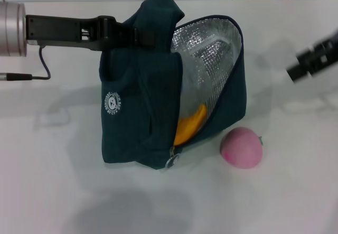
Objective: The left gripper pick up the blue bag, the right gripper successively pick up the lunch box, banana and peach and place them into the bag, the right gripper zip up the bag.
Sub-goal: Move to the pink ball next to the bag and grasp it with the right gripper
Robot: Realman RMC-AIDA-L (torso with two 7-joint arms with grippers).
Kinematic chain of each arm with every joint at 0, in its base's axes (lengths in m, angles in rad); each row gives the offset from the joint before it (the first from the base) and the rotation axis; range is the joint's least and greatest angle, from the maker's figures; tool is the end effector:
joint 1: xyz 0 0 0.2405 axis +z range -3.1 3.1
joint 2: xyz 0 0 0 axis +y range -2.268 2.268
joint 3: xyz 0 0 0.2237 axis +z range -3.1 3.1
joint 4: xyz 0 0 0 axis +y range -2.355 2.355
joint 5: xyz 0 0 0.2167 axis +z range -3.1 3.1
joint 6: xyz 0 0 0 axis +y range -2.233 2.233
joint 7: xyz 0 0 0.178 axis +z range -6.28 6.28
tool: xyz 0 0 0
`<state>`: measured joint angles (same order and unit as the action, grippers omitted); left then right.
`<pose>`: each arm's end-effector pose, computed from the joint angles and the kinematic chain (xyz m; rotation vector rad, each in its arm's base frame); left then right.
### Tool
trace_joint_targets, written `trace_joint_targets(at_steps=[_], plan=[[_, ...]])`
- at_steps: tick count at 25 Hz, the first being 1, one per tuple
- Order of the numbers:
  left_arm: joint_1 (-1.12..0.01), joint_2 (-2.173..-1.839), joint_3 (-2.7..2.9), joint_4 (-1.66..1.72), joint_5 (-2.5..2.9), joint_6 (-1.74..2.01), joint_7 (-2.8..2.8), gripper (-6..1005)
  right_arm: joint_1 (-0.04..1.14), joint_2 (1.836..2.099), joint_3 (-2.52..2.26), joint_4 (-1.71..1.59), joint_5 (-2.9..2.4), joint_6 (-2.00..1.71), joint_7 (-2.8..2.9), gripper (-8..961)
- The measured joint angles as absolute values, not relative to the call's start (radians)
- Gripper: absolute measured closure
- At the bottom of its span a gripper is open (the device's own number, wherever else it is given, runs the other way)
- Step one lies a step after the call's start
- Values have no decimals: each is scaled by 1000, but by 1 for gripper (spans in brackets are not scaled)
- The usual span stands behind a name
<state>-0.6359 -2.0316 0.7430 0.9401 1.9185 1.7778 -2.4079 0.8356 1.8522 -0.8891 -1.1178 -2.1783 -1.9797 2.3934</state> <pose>-0.1457 0.3504 0.0461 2.5785 1.4699 0.7994 0.1158 0.3587 0.0921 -2.9374 1.0387 0.0154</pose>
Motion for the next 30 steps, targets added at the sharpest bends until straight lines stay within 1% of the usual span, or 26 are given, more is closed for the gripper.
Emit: trace_joint_targets(at_steps=[3,6,10,15,21,23,30], plan=[[-634,-2033,745,940,1918,1778,-2408,957,807,1867,-893,-1117,-2234,-1978,2395,171],[-634,-2034,747,939,1917,1777,-2407,957,784,1896,-898,-1113,-2300,-1968,2386,172],[-638,-2035,747,939,1917,1776,-2406,957,776,1921,-925,-1110,-2325,-1948,2383,172],[-649,-2035,749,939,1917,1775,-2403,957,805,1944,-995,-1077,-2356,-1905,2394,173],[-654,-2036,749,939,1922,1773,-2402,957,870,2001,-1061,-1025,-2455,-1847,2399,174],[-656,-2036,749,939,1923,1773,-2402,957,883,2009,-1092,-1008,-2474,-1827,2399,174],[-656,-2036,749,939,1925,1773,-2402,957,896,2019,-1155,-968,-2468,-1776,2399,175]])
